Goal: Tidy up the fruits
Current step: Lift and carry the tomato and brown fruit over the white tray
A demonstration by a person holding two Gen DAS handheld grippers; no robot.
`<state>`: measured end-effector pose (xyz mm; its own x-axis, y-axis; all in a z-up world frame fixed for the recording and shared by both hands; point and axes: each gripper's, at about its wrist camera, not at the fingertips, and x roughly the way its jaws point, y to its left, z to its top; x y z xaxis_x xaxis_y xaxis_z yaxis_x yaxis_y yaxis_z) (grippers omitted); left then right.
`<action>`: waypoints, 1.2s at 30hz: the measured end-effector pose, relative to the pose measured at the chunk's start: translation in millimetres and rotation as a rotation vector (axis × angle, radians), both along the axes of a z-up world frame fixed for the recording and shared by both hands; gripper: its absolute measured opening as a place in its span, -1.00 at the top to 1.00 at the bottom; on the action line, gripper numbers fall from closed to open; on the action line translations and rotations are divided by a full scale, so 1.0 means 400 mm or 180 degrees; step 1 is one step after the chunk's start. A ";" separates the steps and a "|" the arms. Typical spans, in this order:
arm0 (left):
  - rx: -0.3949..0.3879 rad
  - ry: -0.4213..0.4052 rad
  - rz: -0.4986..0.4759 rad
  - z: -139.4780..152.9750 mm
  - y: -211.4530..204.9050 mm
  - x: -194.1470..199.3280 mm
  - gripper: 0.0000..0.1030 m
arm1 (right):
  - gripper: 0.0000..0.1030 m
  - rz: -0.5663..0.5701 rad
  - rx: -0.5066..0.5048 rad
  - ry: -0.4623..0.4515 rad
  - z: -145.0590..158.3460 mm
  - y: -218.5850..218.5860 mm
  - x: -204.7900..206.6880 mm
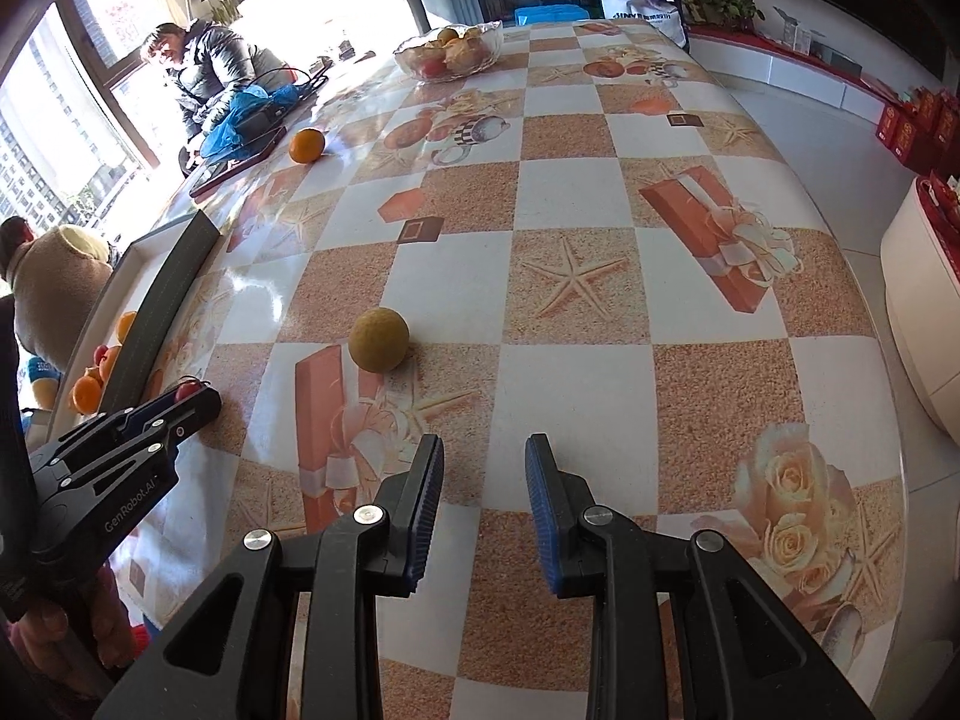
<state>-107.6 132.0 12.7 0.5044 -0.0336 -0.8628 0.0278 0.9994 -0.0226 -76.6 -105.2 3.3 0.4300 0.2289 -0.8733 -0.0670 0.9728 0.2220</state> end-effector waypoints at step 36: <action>-0.0588 -0.0115 0.0578 0.168 0.370 -0.051 0.53 | 0.46 0.0873 0.0113 0.0177 0.095 0.370 0.121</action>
